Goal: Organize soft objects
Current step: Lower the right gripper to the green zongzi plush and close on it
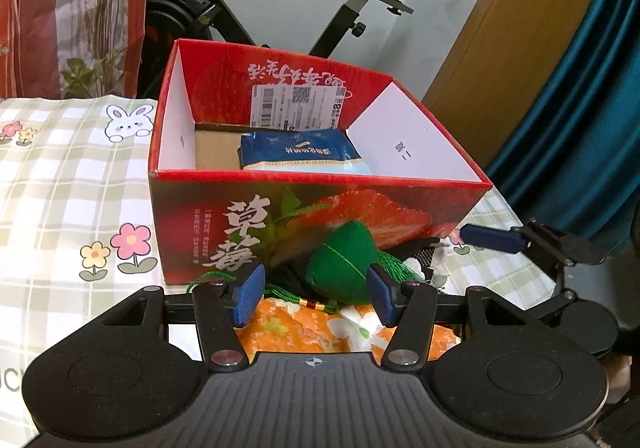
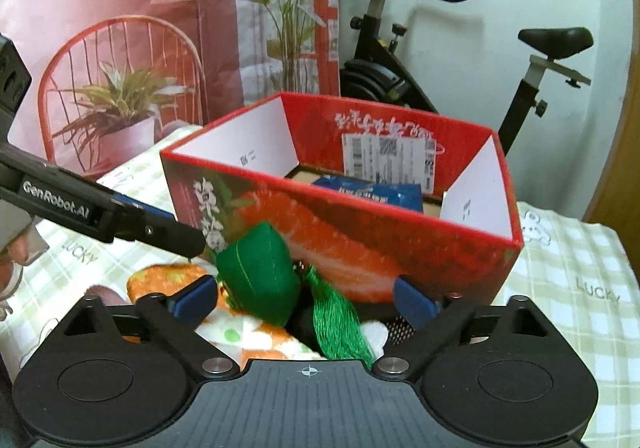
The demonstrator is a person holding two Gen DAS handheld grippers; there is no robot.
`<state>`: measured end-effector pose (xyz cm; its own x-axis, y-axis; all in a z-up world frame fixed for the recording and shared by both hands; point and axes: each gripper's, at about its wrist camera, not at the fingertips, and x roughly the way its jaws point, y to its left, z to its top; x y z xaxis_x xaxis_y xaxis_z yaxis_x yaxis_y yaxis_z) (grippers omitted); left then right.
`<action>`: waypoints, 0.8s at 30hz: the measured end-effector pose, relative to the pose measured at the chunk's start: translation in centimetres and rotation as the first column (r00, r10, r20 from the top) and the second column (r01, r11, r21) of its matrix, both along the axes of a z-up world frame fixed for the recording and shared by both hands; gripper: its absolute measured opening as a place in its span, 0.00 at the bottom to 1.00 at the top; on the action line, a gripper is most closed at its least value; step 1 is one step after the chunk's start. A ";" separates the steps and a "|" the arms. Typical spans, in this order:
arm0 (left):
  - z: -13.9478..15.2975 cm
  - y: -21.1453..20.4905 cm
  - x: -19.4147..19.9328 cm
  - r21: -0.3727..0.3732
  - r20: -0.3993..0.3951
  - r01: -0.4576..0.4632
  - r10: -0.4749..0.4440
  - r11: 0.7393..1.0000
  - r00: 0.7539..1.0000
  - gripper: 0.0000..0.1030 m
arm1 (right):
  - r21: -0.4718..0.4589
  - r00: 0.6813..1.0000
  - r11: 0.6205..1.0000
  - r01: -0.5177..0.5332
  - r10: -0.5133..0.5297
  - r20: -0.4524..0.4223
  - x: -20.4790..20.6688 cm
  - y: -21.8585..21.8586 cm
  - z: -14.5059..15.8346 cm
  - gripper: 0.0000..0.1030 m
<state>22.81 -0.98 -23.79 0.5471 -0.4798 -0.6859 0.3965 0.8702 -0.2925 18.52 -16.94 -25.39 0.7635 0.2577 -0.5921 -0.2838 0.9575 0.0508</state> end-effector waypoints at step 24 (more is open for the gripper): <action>-2.5 -1.1 2.2 -0.087 -0.090 -0.023 0.015 0.996 0.996 0.56 | -0.007 0.995 0.996 -0.084 0.083 -0.059 1.4 1.6 -2.5 0.54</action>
